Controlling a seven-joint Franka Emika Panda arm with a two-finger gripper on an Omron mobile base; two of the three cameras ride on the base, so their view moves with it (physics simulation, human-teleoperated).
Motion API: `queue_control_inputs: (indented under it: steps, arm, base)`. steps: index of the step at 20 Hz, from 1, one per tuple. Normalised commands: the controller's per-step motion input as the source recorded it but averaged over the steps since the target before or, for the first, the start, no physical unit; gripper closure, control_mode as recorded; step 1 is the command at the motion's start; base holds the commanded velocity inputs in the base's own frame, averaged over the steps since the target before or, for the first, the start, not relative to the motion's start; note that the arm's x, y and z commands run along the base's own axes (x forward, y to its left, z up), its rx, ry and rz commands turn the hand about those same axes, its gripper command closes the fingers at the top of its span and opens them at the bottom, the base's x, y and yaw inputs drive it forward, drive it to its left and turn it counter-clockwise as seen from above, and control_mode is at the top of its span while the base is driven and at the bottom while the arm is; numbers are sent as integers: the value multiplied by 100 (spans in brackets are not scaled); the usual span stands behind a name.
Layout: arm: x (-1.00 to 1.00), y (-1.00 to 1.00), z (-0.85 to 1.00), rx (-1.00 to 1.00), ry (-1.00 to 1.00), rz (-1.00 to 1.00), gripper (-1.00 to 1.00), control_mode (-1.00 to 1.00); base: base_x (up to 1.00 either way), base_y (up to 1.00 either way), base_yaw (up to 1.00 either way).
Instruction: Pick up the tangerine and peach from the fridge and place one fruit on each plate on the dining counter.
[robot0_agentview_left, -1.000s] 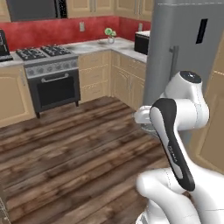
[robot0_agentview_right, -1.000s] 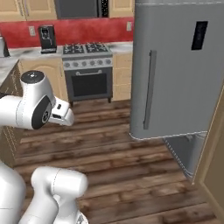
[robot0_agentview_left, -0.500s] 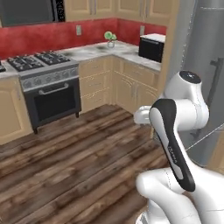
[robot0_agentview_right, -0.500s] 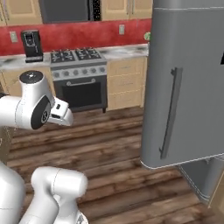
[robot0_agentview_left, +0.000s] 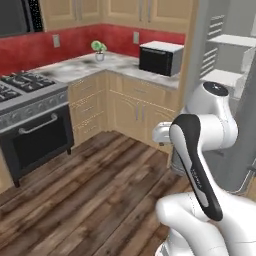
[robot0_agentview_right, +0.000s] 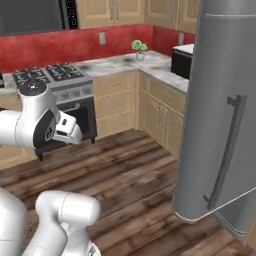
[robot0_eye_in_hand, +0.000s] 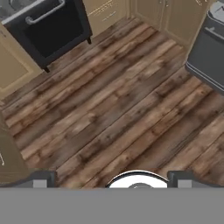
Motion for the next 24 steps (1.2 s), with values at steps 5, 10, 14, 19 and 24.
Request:
queue_control_inputs:
  steps: [5,10,14,19,24]
  arm:
    - [0,0,0,0,0,0,-100,100]
    - [0,0,0,0,0,0,-100,100]
    - [0,0,0,0,0,0,-100,100]
    - [0,0,0,0,0,0,-100,100]
    - [0,0,0,0,0,0,-100,100]
  base:
    - [100,94,-57]
    - [100,93,-57]
    - [100,84,-64]
    - [100,74,-65]
    - [100,20,-56]
